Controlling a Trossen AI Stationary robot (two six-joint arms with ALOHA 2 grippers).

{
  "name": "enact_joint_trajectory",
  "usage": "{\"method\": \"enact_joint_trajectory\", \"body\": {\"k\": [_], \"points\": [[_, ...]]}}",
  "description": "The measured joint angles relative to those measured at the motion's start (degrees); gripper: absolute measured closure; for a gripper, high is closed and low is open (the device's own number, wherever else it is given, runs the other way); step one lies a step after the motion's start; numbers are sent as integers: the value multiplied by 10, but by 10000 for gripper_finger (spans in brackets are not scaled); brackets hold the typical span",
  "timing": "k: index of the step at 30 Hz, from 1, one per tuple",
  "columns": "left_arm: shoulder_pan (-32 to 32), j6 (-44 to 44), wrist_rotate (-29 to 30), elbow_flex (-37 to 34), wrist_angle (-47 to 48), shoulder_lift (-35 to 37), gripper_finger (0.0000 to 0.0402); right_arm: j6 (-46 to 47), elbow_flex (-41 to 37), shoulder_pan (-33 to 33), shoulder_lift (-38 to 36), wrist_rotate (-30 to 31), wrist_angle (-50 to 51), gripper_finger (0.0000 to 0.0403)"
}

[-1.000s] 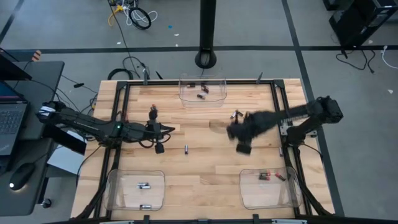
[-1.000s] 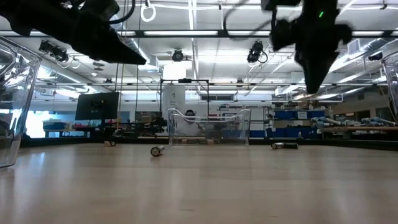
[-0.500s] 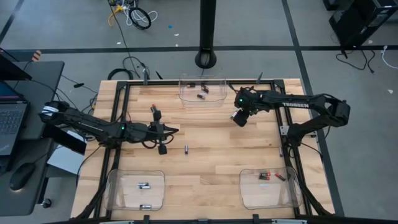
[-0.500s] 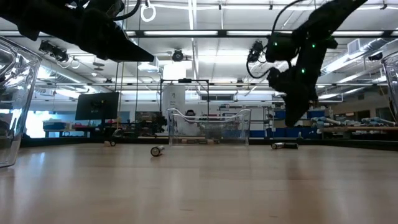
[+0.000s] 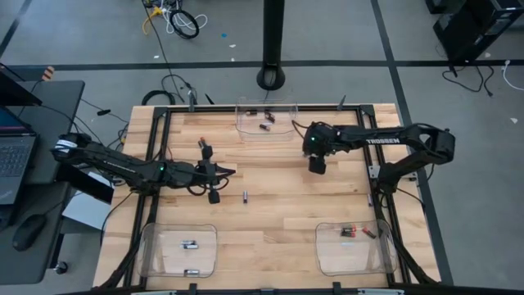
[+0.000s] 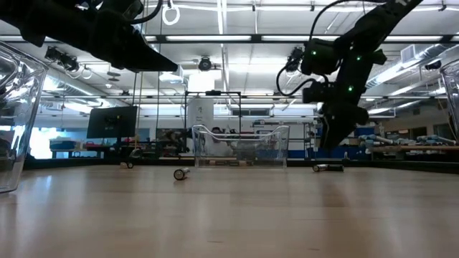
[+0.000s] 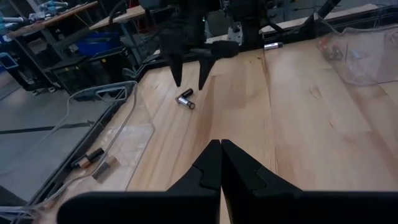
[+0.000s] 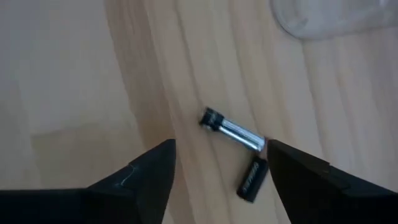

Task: Sort batteries
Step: Put the silver battery into the bottom left transparent bin

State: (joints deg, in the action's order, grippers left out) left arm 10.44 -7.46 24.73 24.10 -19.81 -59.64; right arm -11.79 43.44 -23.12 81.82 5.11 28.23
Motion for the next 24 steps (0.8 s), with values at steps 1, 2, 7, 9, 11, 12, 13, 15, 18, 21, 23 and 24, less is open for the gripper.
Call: {"method": "enact_joint_trajectory", "body": {"k": [1,2,7,9,11,12,13,15,18,21,23,24], "points": [[0,0,0,0,0,0,391,-5,0,1,9,0,-6,141],[0,0,0,0,0,0,391,-9,2,2,18,0,-12,141],[0,0,0,0,3,0,391,-54,19,2,81,27,-15,150],[0,0,0,0,4,0,391,-63,29,2,104,28,-13,154],[0,0,0,0,6,0,391,-66,39,2,121,29,-12,158],[0,0,0,0,7,0,391,-70,42,2,127,29,-11,161],[0,-1,0,0,7,0,391,-77,47,2,133,29,-8,165],[0,-1,0,0,6,0,391,-85,50,3,141,29,-5,175],[0,-1,0,0,7,0,391,-87,56,3,144,27,8,200],[0,0,0,0,10,0,391,-64,56,-1,138,22,18,230],[0,0,0,0,12,0,391,-44,55,-4,136,20,25,247],[0,1,0,0,12,0,391,-35,55,-6,136,20,28,253]]}}
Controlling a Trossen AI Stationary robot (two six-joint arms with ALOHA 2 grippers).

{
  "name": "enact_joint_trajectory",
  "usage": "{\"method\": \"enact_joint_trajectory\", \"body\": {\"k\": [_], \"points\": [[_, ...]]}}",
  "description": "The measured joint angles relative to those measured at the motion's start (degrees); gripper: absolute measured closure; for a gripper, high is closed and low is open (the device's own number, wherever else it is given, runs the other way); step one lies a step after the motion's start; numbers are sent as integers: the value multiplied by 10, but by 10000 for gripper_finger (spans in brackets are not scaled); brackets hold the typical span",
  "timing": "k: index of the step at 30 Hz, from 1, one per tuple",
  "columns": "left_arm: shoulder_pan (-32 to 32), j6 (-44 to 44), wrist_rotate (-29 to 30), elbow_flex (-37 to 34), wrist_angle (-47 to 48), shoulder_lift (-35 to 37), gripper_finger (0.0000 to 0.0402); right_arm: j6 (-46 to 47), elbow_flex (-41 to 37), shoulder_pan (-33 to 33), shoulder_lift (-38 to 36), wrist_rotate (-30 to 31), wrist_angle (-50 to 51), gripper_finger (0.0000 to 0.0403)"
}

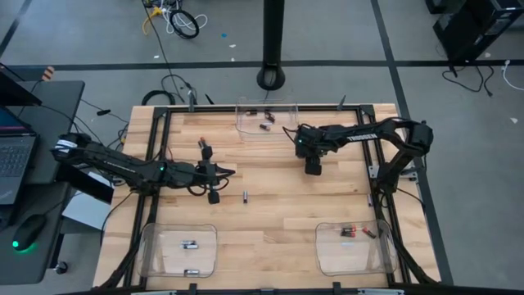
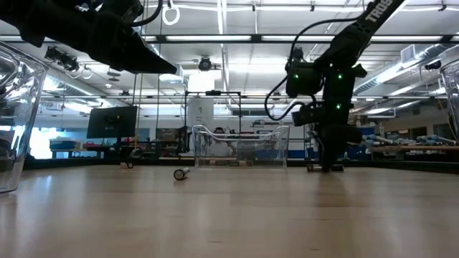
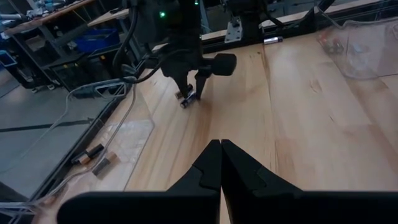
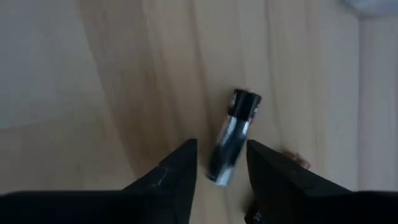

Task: Sort batteries
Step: Put the silver battery into the bottom left transparent bin

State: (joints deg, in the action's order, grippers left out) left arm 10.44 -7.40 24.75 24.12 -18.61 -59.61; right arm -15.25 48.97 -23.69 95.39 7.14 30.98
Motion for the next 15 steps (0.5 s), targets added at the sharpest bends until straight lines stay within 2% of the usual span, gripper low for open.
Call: {"method": "enact_joint_trajectory", "body": {"k": [10,15], "points": [[0,1,0,0,2,0,391,56,-1,-20,1,-18,16,261],[0,5,0,0,2,0,391,67,-1,-22,1,-28,19,301]]}}
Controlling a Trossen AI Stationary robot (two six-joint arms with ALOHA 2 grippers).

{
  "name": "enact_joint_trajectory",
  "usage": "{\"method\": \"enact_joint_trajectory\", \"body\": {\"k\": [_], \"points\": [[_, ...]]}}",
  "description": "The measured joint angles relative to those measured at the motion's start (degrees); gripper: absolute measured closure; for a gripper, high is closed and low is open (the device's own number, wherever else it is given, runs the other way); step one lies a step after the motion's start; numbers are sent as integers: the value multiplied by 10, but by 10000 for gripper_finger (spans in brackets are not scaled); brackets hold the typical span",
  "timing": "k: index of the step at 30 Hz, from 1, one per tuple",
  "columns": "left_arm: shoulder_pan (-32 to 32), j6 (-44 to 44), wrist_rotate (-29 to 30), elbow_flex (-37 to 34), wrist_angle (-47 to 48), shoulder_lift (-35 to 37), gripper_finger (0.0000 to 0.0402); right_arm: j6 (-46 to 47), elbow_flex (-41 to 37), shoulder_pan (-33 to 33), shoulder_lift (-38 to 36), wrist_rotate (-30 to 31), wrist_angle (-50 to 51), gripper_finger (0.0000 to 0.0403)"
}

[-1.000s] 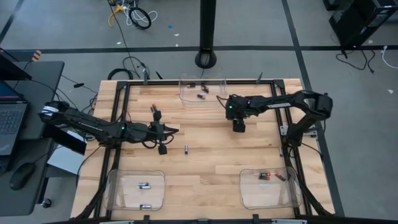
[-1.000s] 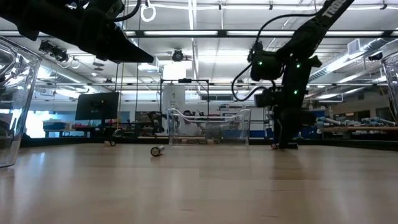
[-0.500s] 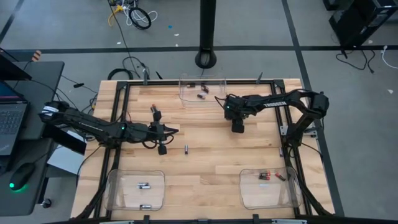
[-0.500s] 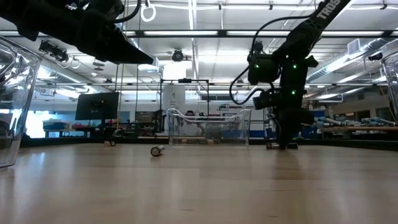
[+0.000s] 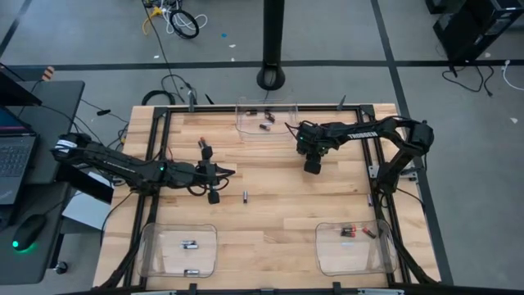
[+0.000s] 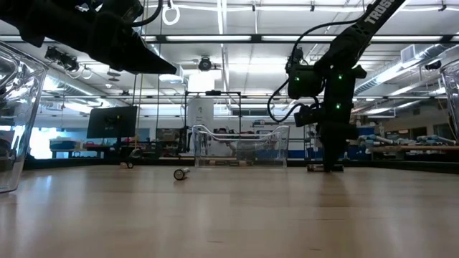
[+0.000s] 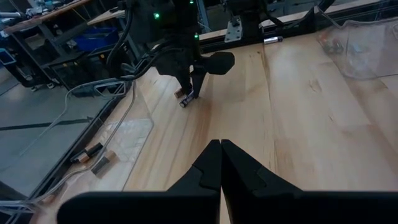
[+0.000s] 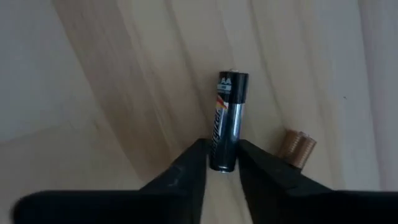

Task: Sort batteries
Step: Put the silver battery into the bottom left transparent bin

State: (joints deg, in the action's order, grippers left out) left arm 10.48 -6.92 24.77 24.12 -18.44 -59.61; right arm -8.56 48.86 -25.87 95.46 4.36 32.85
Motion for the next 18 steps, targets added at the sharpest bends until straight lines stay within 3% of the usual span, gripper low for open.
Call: {"method": "enact_joint_trajectory", "body": {"k": [4,11,18], "points": [[0,10,0,0,-1,0,391,0,0,0,0,-14,2,347],[0,16,0,0,-24,0,391,13,-3,24,-14,-16,-1,347],[0,22,-24,0,-88,0,391,85,-4,90,-89,-25,-50,347]]}}
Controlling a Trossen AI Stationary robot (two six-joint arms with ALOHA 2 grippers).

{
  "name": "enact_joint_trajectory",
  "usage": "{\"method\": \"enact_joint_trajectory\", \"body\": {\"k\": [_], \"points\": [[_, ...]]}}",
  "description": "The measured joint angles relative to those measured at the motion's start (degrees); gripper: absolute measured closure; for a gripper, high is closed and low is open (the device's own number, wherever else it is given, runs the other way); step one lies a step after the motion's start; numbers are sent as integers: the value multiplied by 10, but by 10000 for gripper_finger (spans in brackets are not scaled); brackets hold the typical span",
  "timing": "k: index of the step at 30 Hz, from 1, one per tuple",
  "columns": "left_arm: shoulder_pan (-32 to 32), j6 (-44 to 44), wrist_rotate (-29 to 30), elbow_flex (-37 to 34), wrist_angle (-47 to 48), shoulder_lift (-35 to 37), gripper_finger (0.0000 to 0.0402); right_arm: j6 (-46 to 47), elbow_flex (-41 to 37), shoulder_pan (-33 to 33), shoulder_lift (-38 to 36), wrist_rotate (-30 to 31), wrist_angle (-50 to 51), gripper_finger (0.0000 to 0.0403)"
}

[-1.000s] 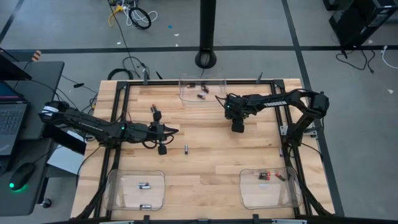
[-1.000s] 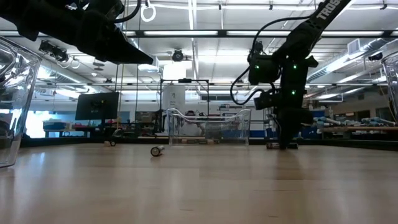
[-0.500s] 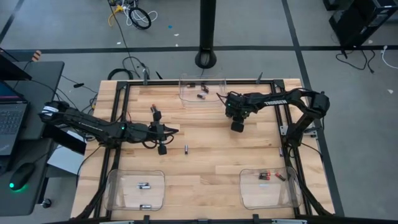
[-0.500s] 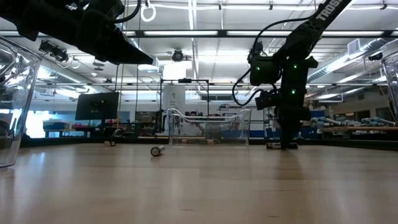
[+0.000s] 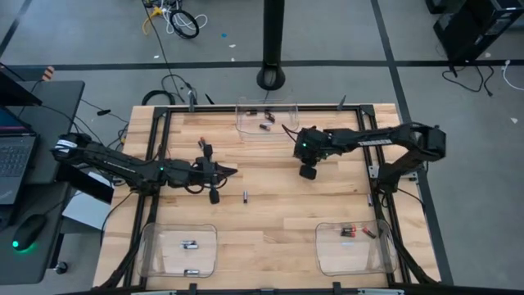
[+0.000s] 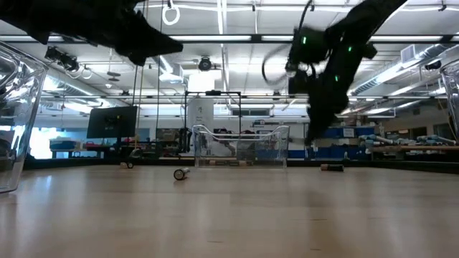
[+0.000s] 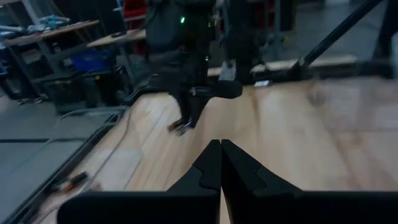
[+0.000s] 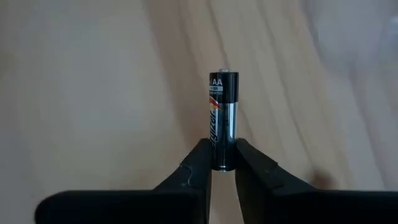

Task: Sort batteries
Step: Put the silver battery into the bottom left transparent bin

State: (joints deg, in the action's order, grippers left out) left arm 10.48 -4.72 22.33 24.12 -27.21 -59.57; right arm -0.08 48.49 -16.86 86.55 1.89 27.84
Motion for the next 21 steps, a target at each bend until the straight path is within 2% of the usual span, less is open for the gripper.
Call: {"method": "enact_joint_trajectory", "body": {"k": [4,8,14,21], "points": [[0,21,-38,0,-44,0,391,53,1,62,-48,0,-100,347],[0,37,-51,0,-108,0,391,72,1,139,-70,32,-262,347],[0,33,-60,1,-157,0,386,37,3,229,-60,98,-489,347],[0,20,-61,10,-180,-16,340,-10,2,265,-22,107,-609,347]]}}
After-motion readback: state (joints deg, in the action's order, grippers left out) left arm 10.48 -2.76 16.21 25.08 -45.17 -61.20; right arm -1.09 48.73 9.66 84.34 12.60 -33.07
